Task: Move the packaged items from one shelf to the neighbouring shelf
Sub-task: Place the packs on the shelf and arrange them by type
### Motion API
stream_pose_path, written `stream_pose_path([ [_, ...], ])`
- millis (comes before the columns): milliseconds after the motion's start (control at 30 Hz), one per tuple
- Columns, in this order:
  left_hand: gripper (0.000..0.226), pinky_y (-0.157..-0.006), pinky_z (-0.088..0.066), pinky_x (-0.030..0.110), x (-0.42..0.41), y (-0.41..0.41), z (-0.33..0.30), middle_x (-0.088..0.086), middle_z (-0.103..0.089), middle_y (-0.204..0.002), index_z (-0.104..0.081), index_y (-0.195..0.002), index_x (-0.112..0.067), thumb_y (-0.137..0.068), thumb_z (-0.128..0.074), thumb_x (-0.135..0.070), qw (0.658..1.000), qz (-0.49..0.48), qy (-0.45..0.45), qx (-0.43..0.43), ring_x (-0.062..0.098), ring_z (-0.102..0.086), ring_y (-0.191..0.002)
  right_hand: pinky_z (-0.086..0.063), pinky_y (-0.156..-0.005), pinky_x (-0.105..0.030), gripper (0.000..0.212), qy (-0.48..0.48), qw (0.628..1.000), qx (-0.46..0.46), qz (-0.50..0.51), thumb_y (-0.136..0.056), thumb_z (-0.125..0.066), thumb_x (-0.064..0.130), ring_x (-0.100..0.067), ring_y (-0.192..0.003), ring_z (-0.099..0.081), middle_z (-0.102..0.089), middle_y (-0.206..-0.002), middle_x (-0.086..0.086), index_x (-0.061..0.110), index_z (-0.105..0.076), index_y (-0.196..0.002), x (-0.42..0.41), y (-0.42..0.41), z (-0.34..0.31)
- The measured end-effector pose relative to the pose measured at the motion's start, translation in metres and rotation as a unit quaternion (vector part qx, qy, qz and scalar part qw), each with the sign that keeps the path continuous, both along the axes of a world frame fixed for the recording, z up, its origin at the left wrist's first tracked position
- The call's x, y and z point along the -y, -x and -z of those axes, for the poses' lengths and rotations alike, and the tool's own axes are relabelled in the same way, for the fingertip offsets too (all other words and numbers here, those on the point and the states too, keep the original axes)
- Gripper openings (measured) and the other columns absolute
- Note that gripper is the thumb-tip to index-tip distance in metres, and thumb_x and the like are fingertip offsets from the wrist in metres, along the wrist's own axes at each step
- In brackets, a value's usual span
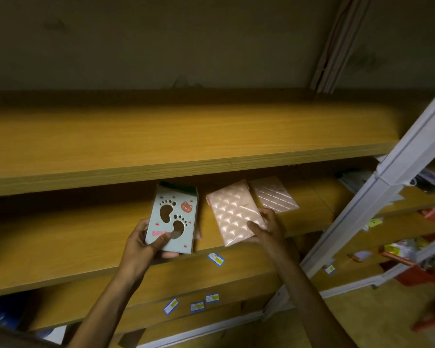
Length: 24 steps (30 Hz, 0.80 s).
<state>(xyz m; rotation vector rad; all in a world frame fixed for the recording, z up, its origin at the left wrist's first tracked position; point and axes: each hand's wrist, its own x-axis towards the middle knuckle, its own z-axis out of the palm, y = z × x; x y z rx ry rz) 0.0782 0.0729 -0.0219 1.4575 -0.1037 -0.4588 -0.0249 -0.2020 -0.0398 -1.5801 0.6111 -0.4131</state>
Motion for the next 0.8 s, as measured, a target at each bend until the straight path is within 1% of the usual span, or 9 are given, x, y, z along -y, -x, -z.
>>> stream_pose_path([
  [67, 0.045, -0.062, -0.061, 0.047, 0.009, 0.005, -0.001, 0.011, -0.068, -0.113, -0.051, -0.122, -0.015, -0.083, -0.065, 0.002, 1.0, 0.023, 0.008, 0.001, 0.031, -0.071, -0.092, -0.057, -0.066, -0.025, 0.047, -0.016, 0.999, 0.026, 0.011, -0.088, -0.064, 0.007, -0.015, -0.101, -0.062, -0.058, -0.121, -0.003, 0.02, -0.046, -0.129, 0.009, 0.019, -0.005],
  [200, 0.053, -0.064, -0.06, 0.051, 0.039, 0.018, -0.002, 0.008, -0.068, -0.115, -0.049, -0.128, -0.019, -0.083, -0.065, 0.003, 0.997, 0.072, 0.016, 0.01, 0.029, -0.071, -0.095, -0.056, -0.084, -0.043, 0.063, 0.013, 0.998, 0.038, 0.04, -0.079, -0.07, 0.029, -0.015, -0.115, -0.054, -0.052, -0.132, 0.007, 0.036, -0.044, -0.136, 0.029, 0.067, -0.016],
  [367, 0.049, -0.062, -0.061, 0.046, 0.097, 0.053, -0.008, 0.007, -0.067, -0.116, -0.048, -0.125, -0.016, -0.083, -0.065, 0.002, 0.99, 0.141, 0.017, 0.011, 0.026, -0.072, -0.091, -0.06, -0.067, -0.032, 0.056, -0.019, 0.991, 0.092, 0.098, -0.087, -0.064, -0.002, -0.011, -0.106, -0.061, -0.054, -0.126, 0.009, 0.021, -0.046, -0.135, 0.056, 0.135, -0.028],
  [467, 0.05, -0.061, -0.06, 0.053, 0.133, 0.079, -0.012, 0.008, -0.068, -0.117, -0.048, -0.123, -0.016, -0.081, -0.067, 0.003, 0.983, 0.185, 0.022, -0.005, 0.029, -0.072, -0.093, -0.058, -0.062, -0.025, 0.053, -0.005, 0.984, 0.096, 0.148, -0.086, -0.062, -0.001, -0.006, -0.102, -0.06, -0.055, -0.12, 0.015, 0.024, -0.049, -0.131, 0.075, 0.177, -0.03],
  [500, 0.049, -0.061, -0.059, 0.054, 0.146, 0.088, -0.013, 0.008, -0.068, -0.117, -0.049, -0.122, -0.016, -0.081, -0.067, 0.003, 0.98, 0.199, 0.024, -0.009, 0.03, -0.071, -0.094, -0.059, -0.065, -0.028, 0.053, 0.0, 0.981, 0.095, 0.167, -0.085, -0.064, 0.002, -0.008, -0.105, -0.06, -0.057, -0.12, 0.016, 0.027, -0.05, -0.13, 0.082, 0.193, -0.029],
  [567, 0.049, -0.062, -0.059, 0.055, 0.172, 0.107, -0.015, 0.009, -0.068, -0.117, -0.048, -0.123, -0.016, -0.081, -0.067, 0.003, 0.974, 0.227, 0.026, -0.012, 0.031, -0.071, -0.095, -0.06, -0.076, -0.042, 0.054, 0.011, 0.977, 0.087, 0.192, -0.082, -0.069, 0.011, -0.014, -0.111, -0.06, -0.06, -0.119, 0.018, 0.033, -0.053, -0.129, 0.096, 0.225, -0.029],
  [633, 0.049, -0.062, -0.059, 0.056, 0.198, 0.128, -0.018, 0.01, -0.069, -0.117, -0.048, -0.123, -0.014, -0.081, -0.066, 0.004, 0.968, 0.25, 0.028, -0.007, 0.032, -0.071, -0.095, -0.058, -0.082, -0.049, 0.055, 0.009, 0.972, 0.093, 0.214, -0.083, -0.068, 0.011, -0.013, -0.11, -0.062, -0.062, -0.118, 0.022, 0.032, -0.053, -0.131, 0.11, 0.257, -0.03],
  [700, 0.047, -0.063, -0.059, 0.056, 0.223, 0.152, -0.019, 0.008, -0.069, -0.116, -0.048, -0.122, -0.013, -0.082, -0.066, 0.004, 0.963, 0.269, 0.029, -0.005, 0.031, -0.071, -0.096, -0.059, -0.076, -0.044, 0.054, -0.006, 0.966, 0.11, 0.235, -0.084, -0.066, 0.007, -0.013, -0.106, -0.065, -0.064, -0.117, 0.018, 0.031, -0.053, -0.131, 0.126, 0.287, -0.031],
  [800, 0.044, -0.07, -0.057, 0.059, 0.263, 0.186, -0.021, 0.006, -0.069, -0.117, -0.05, -0.119, -0.015, -0.082, -0.067, 0.002, 0.956, 0.292, 0.024, 0.008, 0.03, -0.07, -0.099, -0.059, -0.071, -0.038, 0.053, -0.01, 0.958, 0.126, 0.256, -0.084, -0.066, 0.007, -0.018, -0.107, -0.065, -0.061, -0.127, 0.002, 0.03, -0.054, -0.13, 0.155, 0.327, -0.032],
])
